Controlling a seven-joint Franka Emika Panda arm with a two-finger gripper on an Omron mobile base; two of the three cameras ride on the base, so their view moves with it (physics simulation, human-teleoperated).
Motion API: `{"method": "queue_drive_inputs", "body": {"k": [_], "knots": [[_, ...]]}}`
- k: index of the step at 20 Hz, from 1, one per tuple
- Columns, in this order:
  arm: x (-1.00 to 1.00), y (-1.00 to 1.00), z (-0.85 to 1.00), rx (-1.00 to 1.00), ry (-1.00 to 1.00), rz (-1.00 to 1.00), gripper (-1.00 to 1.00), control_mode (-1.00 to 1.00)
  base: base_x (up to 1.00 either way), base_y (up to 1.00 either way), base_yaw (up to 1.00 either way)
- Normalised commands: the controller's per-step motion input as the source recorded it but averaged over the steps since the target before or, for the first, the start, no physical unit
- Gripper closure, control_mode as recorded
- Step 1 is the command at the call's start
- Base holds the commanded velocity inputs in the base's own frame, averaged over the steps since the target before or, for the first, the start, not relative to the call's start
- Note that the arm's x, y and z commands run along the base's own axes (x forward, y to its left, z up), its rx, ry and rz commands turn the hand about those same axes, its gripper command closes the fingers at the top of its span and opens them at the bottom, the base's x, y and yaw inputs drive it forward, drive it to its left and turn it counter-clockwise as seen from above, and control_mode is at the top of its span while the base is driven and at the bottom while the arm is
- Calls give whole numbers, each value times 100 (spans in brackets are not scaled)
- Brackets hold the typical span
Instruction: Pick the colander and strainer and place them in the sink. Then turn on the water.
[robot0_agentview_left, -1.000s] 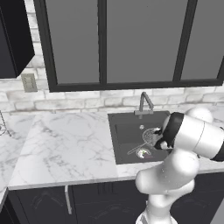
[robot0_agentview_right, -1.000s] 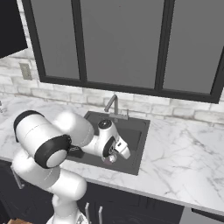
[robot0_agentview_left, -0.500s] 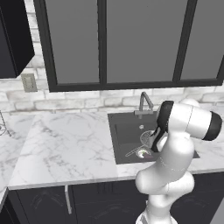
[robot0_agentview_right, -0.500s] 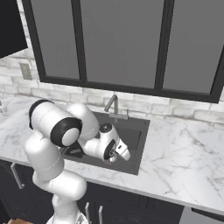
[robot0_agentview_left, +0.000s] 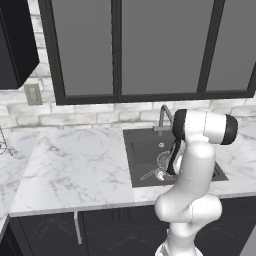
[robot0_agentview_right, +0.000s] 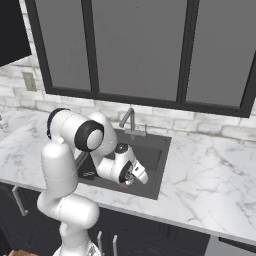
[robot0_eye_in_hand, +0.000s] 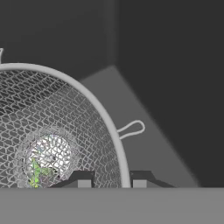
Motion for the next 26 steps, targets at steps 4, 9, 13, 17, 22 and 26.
{"method": "queue_drive_inputs", "body": {"k": [4,9,13,17,22,26], "knots": [[30,-1,-21,0,0,0,100,-100,0,0,0],[22,-4,-13,0,-3,-3,100,-100,0,0,0],[25,-2,-14,0,-2,-3,100,-100,0,0,0],[22,-1,-18,1,0,-2,100,-100,0,0,0],[21,-1,-25,1,1,-1,100,-100,0,0,0],[19,-4,-30,0,3,0,100,-100,0,0,0]]}}
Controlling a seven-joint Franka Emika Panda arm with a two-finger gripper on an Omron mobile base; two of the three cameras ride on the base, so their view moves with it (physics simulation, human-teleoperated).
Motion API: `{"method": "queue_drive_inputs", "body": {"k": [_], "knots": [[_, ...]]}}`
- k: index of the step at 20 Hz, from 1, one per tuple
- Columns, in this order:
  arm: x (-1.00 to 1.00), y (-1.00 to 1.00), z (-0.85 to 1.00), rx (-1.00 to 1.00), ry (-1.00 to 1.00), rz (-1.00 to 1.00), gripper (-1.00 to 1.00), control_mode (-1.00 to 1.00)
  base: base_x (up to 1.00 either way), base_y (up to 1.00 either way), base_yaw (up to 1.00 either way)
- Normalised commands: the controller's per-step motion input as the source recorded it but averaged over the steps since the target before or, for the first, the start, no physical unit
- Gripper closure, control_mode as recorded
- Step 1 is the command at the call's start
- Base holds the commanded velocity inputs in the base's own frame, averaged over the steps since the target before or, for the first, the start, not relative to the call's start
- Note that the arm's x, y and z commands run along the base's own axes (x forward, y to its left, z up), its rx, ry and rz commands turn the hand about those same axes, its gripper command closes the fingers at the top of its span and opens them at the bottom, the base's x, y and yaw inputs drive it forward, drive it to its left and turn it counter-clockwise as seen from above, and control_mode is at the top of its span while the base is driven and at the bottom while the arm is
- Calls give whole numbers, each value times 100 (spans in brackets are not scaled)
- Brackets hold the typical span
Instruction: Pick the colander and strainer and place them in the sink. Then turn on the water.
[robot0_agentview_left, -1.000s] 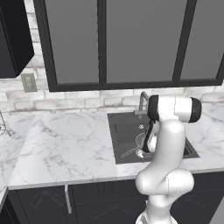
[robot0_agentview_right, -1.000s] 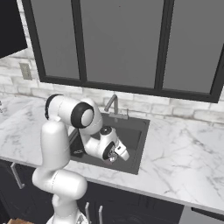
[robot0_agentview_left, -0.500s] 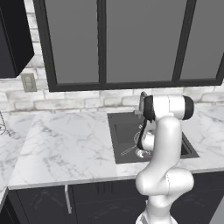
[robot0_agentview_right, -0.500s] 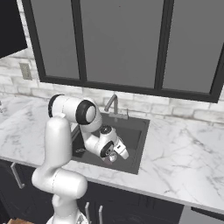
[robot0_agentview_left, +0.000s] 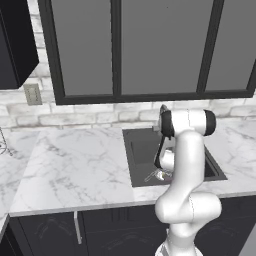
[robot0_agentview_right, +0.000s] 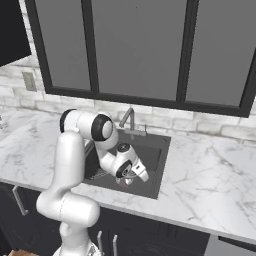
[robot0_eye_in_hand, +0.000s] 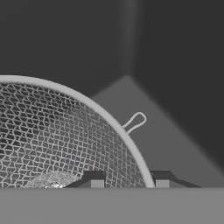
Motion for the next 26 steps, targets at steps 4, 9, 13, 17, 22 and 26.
{"method": "queue_drive_inputs", "body": {"k": [4,9,13,17,22,26], "knots": [[17,-8,-34,0,3,0,100,-100,0,0,0],[17,-3,-37,1,1,0,100,-100,0,0,0],[10,0,-50,2,2,0,100,-100,0,0,0],[3,0,-54,0,2,0,-100,-100,0,0,0],[-1,-5,-23,2,0,0,-100,-100,0,0,0],[-7,-16,-1,1,-1,0,-100,-100,0,0,0]]}}
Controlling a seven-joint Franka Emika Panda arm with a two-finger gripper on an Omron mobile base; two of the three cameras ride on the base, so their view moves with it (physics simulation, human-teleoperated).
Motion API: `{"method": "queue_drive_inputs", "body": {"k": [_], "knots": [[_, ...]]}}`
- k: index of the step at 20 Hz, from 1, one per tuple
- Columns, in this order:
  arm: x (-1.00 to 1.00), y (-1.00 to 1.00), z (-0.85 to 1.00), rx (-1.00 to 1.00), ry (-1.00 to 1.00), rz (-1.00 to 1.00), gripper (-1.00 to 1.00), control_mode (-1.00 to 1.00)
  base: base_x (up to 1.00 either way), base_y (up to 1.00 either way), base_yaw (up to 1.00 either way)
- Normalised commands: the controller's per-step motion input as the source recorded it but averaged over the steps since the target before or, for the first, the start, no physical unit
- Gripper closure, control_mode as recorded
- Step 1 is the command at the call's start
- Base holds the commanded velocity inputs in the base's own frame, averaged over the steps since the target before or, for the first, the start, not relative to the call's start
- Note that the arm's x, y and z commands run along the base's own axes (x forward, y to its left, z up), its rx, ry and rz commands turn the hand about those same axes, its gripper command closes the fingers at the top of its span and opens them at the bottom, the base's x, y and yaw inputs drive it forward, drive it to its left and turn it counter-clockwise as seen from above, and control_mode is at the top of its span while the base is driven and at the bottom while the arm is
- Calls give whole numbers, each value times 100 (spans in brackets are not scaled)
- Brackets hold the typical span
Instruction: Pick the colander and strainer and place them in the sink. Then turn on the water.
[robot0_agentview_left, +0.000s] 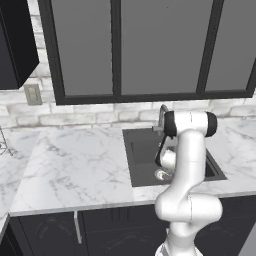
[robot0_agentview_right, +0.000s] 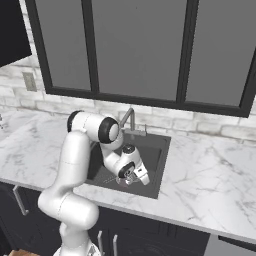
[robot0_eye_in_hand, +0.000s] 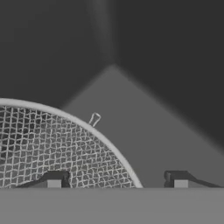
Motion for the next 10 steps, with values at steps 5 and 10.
{"method": "queue_drive_inputs", "body": {"k": [5,10], "knots": [[-8,-11,27,3,-2,0,-100,-100,0,0,0],[-6,0,51,1,-1,0,-100,-100,0,0,0]]}}
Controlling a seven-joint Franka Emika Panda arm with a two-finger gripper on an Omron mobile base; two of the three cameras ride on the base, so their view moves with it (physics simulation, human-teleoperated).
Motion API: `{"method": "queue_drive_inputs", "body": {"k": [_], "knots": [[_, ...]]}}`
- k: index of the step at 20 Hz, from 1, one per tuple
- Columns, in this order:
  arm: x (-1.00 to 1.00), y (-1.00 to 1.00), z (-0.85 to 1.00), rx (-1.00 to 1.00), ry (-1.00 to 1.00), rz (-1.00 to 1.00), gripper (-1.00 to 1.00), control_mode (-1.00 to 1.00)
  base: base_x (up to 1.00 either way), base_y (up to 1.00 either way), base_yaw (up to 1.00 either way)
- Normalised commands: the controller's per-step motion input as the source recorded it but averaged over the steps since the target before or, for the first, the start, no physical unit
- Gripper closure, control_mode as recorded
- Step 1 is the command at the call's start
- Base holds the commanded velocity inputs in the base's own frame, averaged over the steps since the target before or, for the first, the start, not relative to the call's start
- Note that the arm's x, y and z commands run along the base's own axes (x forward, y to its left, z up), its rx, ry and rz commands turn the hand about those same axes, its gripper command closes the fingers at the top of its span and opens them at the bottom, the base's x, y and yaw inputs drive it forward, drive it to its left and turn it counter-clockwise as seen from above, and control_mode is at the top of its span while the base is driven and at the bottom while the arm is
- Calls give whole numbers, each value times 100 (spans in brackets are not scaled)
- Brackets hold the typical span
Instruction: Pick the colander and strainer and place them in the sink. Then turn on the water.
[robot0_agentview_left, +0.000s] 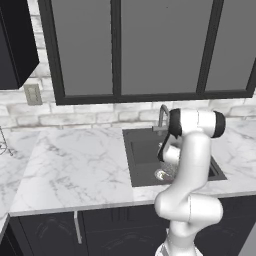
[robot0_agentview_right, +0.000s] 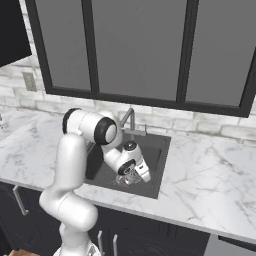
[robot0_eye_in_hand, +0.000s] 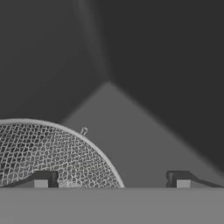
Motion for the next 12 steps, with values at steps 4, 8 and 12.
{"method": "queue_drive_inputs", "body": {"k": [4,8,12], "knots": [[-14,-1,51,1,-3,0,-100,-100,0,0,0],[-37,-16,42,5,-2,0,-100,-100,0,0,0],[-45,-12,53,7,0,0,-100,-100,0,0,0]]}}
